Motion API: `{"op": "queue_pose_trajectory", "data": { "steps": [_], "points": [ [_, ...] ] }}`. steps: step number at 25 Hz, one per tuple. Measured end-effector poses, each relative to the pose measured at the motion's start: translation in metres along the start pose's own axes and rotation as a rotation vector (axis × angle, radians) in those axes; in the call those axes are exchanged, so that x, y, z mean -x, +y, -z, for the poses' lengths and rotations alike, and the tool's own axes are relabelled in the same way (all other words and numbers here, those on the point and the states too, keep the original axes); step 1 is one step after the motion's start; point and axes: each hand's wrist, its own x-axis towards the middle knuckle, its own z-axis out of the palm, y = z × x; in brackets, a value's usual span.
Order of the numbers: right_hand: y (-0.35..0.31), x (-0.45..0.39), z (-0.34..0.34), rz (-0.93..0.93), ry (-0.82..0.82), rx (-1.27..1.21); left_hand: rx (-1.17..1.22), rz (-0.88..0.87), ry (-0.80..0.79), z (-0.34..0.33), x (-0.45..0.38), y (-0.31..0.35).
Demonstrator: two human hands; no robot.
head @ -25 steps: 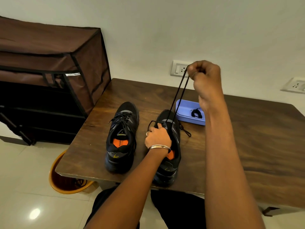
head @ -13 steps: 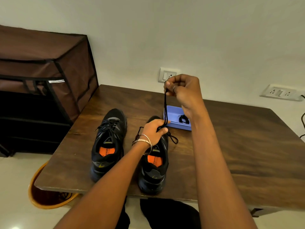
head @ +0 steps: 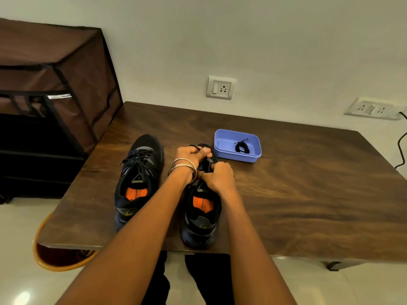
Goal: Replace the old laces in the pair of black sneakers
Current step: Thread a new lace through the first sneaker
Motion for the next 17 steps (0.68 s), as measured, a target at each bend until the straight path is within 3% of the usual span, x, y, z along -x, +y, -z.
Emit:
{"op": "queue_pose_trajectory", "data": {
  "steps": [3, 8, 12, 17],
  "points": [
    [0.006, 0.007, -0.008, -0.021, 0.006, 0.056, -0.084, -0.028, -0.053, -0.003, -0.006, 0.014],
    [-0.004, 0.017, -0.008, -0.08, -0.041, 0.119, 0.14, 0.064, -0.051, -0.011, 0.007, 0.08],
    [-0.005, 0.018, -0.006, -0.093, -0.071, 0.127, 0.53, 0.1, -0.069, -0.01, 0.016, 0.136],
    [-0.007, 0.02, -0.008, -0.094, -0.067, 0.13, 0.838, -0.014, -0.138, -0.01, 0.041, 0.223]
  ]
}}
